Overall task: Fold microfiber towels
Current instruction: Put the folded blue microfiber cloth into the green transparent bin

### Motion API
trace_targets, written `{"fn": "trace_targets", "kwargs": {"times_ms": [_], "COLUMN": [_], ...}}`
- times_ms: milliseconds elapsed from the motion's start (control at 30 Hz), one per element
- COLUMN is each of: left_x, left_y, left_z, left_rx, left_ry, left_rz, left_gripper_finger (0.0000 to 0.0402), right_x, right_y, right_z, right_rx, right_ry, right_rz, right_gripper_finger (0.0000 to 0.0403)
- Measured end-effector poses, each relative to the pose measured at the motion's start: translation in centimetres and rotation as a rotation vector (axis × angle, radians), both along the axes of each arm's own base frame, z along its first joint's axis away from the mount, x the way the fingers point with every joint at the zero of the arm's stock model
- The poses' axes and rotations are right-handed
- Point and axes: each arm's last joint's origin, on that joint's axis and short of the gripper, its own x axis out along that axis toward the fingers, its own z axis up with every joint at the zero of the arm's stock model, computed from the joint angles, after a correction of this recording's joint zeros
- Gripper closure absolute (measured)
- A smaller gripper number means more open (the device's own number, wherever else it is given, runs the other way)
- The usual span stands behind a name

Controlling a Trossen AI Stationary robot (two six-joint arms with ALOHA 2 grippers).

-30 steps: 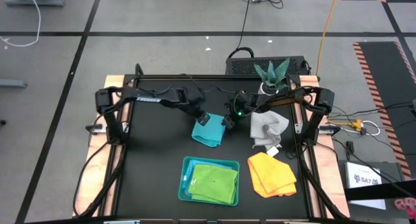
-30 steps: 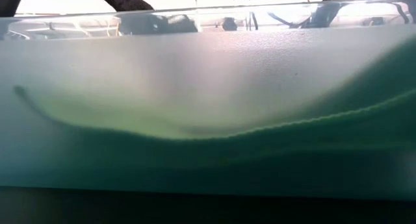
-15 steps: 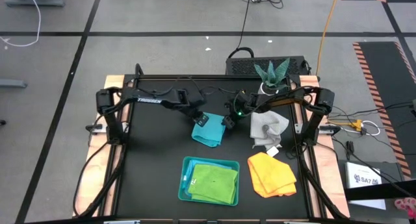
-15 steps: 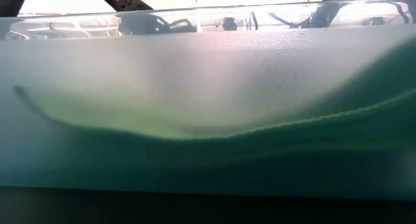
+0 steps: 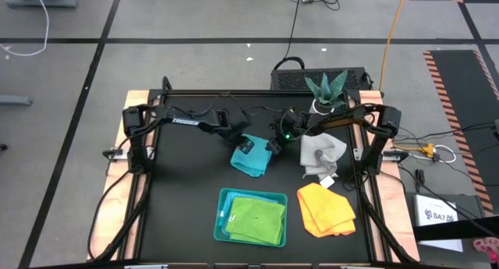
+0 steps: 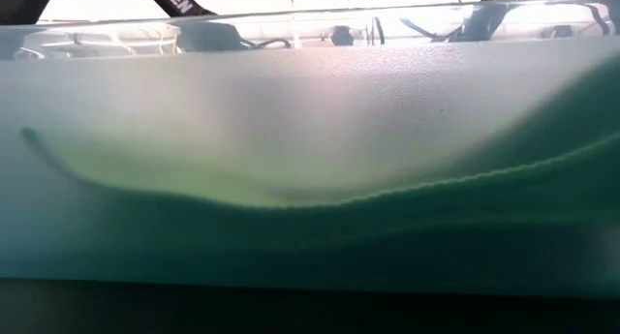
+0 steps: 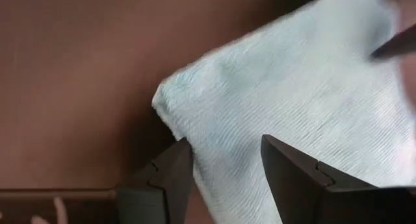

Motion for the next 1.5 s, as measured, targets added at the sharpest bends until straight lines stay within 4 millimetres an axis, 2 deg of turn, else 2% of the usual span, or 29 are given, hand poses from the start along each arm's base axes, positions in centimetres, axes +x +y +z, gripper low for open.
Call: {"fn": "trace_targets", "kwargs": {"times_ms": [300, 433, 533, 633, 700, 767, 1067, 1167, 1267, 1500], "left_x": [0.2, 0.1, 0.1, 0.3, 0.4, 0.5, 0.7, 0.5, 0.2, -0.7], "left_y": [0.0, 0.1, 0.1, 0.1, 0.2, 0.2, 0.0, -0.2, -0.4, -2.3], "left_z": [-0.9, -0.9, -0.8, -0.7, -0.7, -0.6, -0.5, 0.2, 1.8, 6.9], "left_rx": [-0.005, 0.020, 0.042, 0.055, 0.057, 0.056, -0.008, -0.005, 0.010, 0.075], "left_ry": [0.019, 0.028, 0.023, 0.006, -0.010, -0.019, -0.051, -0.064, -0.096, -0.222], "left_rz": [-0.009, -0.007, -0.028, -0.048, -0.045, -0.038, -0.035, -0.035, -0.031, -0.018], "left_gripper_finger": [0.0222, 0.0260, 0.0318, 0.0382, 0.0389, 0.0383, 0.0391, 0.0396, 0.0395, 0.0397], "right_x": [0.0, 0.0, 0.0, 0.1, 0.1, 0.3, 1.0, 0.9, 0.6, -0.1], "right_y": [0.0, 0.0, 0.0, 0.0, 0.0, 0.0, 0.6, 1.3, 2.1, 4.0], "right_z": [0.0, 0.0, 0.0, 0.0, 0.0, 0.1, 1.3, 2.3, 3.6, 7.2], "right_rx": [0.001, -0.003, -0.010, -0.017, -0.026, -0.043, -0.047, -0.037, -0.039, -0.041], "right_ry": [-0.001, -0.002, -0.002, -0.003, -0.010, -0.033, -0.116, -0.130, -0.140, -0.221], "right_rz": [-0.002, 0.004, 0.010, 0.005, 0.001, 0.012, 0.004, 0.029, 0.050, 0.083], "right_gripper_finger": [0.0229, 0.0234, 0.0263, 0.0322, 0.0371, 0.0393, 0.0401, 0.0401, 0.0402, 0.0402]}}
